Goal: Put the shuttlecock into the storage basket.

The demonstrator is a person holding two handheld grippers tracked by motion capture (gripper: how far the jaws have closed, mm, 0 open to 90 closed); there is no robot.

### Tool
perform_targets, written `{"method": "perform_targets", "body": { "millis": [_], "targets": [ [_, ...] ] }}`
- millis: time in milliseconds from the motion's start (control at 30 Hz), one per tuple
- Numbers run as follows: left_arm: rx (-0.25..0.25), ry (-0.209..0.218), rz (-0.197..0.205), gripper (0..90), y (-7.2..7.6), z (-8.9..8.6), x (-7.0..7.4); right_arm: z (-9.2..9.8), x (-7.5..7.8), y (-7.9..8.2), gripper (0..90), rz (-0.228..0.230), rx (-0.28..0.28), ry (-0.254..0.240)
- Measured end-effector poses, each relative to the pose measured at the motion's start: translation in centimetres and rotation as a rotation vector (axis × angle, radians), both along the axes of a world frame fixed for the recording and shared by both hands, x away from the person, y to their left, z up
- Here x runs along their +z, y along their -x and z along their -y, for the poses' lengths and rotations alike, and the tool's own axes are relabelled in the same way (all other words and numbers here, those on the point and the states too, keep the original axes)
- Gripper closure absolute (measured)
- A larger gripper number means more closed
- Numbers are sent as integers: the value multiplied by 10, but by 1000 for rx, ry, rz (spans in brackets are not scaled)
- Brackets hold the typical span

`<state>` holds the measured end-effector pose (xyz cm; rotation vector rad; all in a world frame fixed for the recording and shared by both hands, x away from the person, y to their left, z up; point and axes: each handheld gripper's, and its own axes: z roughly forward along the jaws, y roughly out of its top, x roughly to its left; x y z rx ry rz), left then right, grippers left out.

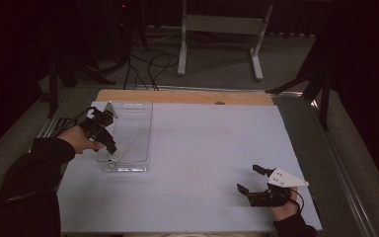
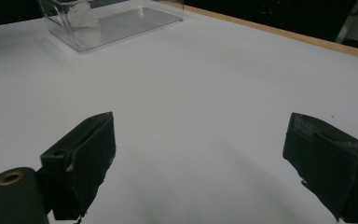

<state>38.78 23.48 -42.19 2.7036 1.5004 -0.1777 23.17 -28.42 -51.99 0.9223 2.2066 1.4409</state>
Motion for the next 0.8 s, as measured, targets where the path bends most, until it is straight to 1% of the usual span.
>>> {"method": "perform_targets", "body": {
  "millis": [67,100,133,167,233,267,300,333,400,433,467,500,567,633,767,800],
  "targets": [
    [1,3,8,371,0,1,1,0,0,0,96,0,0,-1],
    [1,3,8,363,0,1,1,0,0,0,96,0,0,-1],
    [4,14,14,331,0,2,3,0,0,0,96,1,0,0],
    [4,14,14,286,0,2,3,0,0,0,96,1,0,0],
    [-2,17,17,276,1,3,4,0,0,0,95,0,0,-1],
    [-1,34,15,242,0,4,5,0,0,0,96,-2,-2,0],
    [-1,34,15,196,0,4,5,0,0,0,96,-2,-2,0],
    [3,67,6,163,0,4,7,0,0,0,96,-2,-1,1],
    [1,74,10,113,0,4,8,0,0,0,96,-2,-2,-1],
    [0,76,15,113,0,4,8,0,0,0,96,-2,-2,-1],
    [-5,81,17,75,0,5,9,0,0,0,96,-3,-3,-1],
    [-10,84,21,8,1,6,10,0,0,0,96,-3,-4,-1],
    [-15,83,40,0,1,7,12,0,0,0,96,-1,-2,0],
    [-12,97,55,0,2,8,13,0,0,0,95,-1,-2,-1],
    [-37,99,74,0,3,12,14,0,0,0,96,-2,-6,-2],
    [-45,100,93,0,3,13,14,0,0,0,96,-2,-5,-2]
  ]
}}
